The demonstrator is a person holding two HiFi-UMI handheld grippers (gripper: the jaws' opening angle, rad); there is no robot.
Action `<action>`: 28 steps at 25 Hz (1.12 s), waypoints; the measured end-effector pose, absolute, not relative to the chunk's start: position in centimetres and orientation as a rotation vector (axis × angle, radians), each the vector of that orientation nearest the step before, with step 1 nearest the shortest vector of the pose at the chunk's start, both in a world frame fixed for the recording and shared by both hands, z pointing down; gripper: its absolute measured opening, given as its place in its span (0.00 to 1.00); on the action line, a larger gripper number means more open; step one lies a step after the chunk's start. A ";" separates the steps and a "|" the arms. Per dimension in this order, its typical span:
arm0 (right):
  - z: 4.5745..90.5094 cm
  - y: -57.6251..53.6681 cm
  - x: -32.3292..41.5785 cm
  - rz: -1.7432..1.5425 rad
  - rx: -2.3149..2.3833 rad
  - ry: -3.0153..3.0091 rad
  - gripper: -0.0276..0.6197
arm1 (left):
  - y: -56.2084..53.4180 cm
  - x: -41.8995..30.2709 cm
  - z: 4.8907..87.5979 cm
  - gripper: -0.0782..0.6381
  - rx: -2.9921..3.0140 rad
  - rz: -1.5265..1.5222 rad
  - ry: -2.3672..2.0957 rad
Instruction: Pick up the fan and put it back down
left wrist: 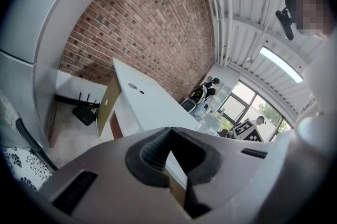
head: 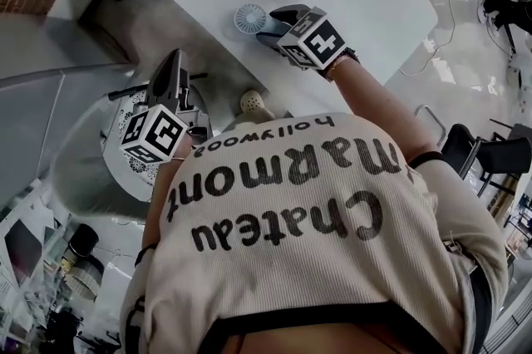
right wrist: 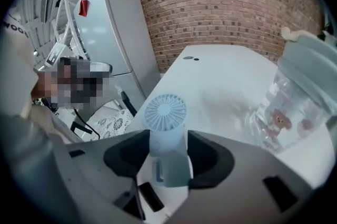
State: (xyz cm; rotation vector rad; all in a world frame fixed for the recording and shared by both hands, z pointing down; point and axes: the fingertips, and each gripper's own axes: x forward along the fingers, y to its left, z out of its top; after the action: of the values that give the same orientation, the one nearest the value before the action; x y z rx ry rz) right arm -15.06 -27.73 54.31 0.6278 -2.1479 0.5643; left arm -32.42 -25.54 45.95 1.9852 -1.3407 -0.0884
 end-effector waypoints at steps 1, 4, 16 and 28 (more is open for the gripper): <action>54.3 -27.8 -15.1 0.565 0.628 -2.148 0.40 | -25.5 -32.4 46.1 0.11 1.983 -0.086 -1.340; 54.3 -27.8 -14.9 0.568 0.635 -2.148 0.40 | -25.2 -32.3 46.3 0.11 1.978 -0.081 -1.341; 54.0 -28.3 -14.5 0.793 0.734 -2.155 0.38 | -24.4 -31.8 45.6 0.11 1.994 -0.086 -1.338; 51.7 -28.1 -11.0 0.985 0.926 -2.179 0.38 | -24.5 -28.7 43.5 0.11 2.064 -0.116 -1.293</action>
State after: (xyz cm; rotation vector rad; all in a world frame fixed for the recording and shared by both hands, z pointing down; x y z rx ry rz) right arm -11.01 -28.05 51.67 0.9260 -2.1793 0.9850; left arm -28.68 -24.48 43.51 2.0639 -1.2932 -0.1164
